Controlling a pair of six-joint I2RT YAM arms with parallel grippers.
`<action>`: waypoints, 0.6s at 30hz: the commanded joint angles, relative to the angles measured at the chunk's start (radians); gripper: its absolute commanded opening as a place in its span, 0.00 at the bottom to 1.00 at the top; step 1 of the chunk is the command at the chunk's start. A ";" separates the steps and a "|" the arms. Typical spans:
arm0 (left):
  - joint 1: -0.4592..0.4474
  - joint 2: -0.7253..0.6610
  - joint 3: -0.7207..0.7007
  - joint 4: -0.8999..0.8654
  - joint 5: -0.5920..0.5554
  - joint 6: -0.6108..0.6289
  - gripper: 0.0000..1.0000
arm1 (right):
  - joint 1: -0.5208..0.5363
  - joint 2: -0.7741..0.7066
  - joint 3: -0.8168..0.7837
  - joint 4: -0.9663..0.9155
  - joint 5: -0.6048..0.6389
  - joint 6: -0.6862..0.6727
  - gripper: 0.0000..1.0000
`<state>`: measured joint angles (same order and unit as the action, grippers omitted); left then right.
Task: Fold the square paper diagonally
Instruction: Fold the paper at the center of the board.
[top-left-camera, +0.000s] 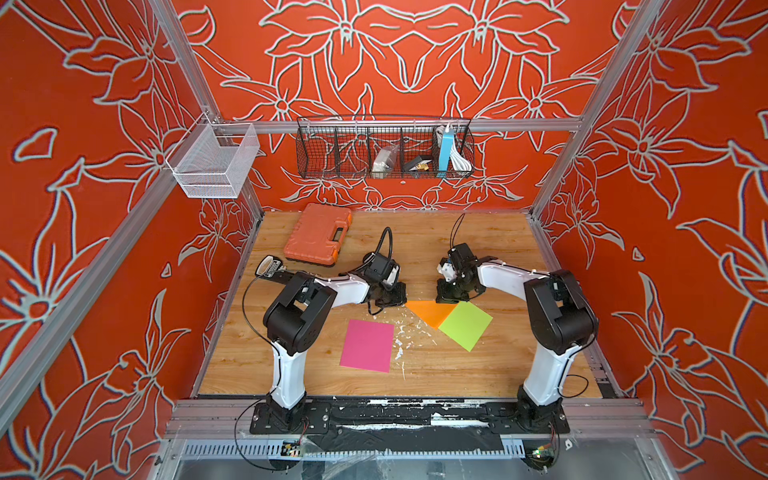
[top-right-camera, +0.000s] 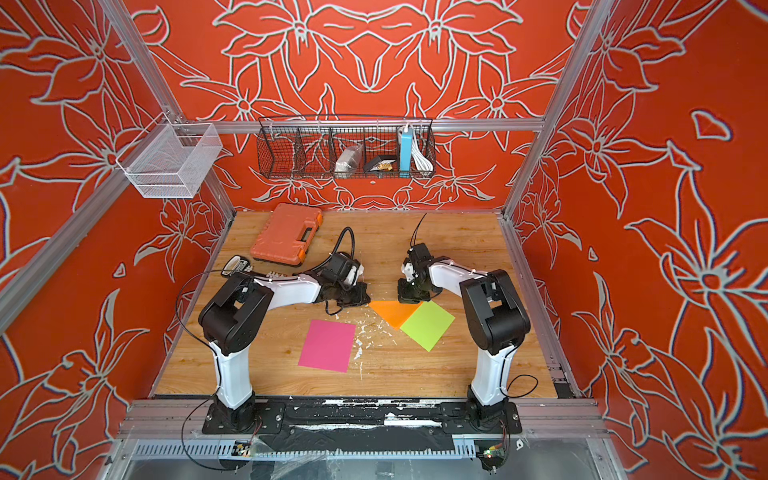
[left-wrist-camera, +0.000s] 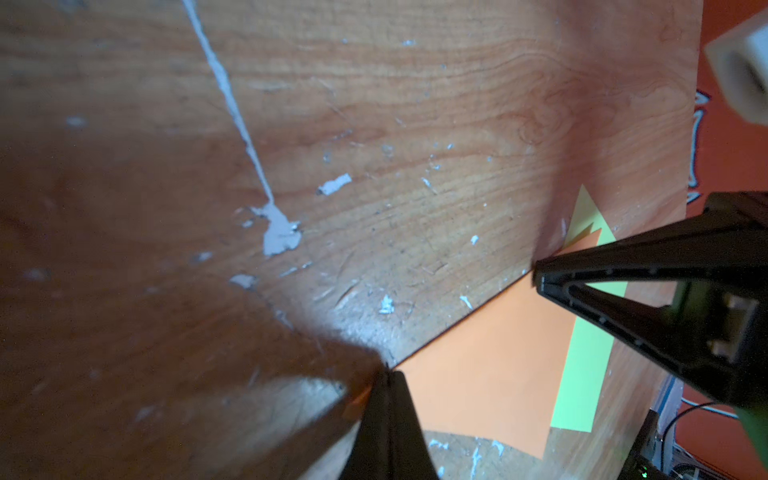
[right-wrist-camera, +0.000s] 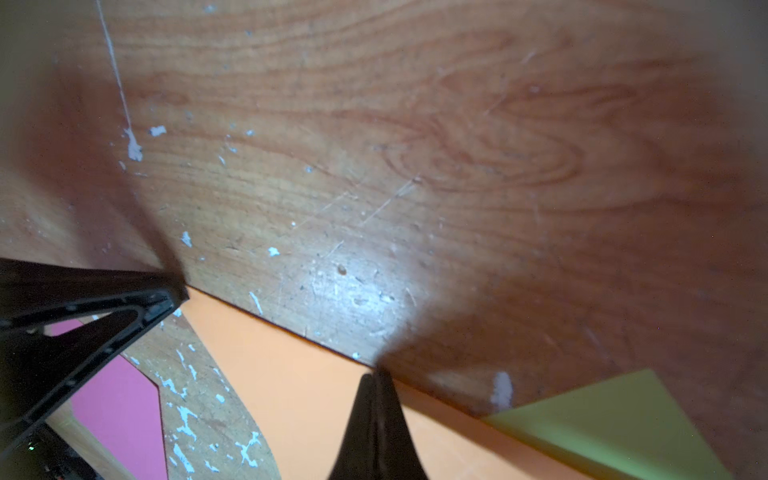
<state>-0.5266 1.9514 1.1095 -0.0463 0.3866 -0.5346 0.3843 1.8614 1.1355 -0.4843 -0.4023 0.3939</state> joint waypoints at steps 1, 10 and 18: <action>0.027 0.019 -0.049 -0.142 -0.090 0.025 0.00 | -0.001 0.004 -0.026 -0.036 0.062 -0.015 0.00; 0.047 -0.002 -0.085 -0.153 -0.114 0.036 0.00 | -0.001 -0.002 -0.025 -0.037 0.062 -0.016 0.00; 0.063 -0.105 -0.135 -0.106 -0.072 0.059 0.00 | 0.001 -0.036 -0.048 0.002 0.056 0.006 0.00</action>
<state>-0.4713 1.8698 1.0180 -0.0547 0.3634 -0.5049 0.3843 1.8439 1.1141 -0.4686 -0.3946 0.3943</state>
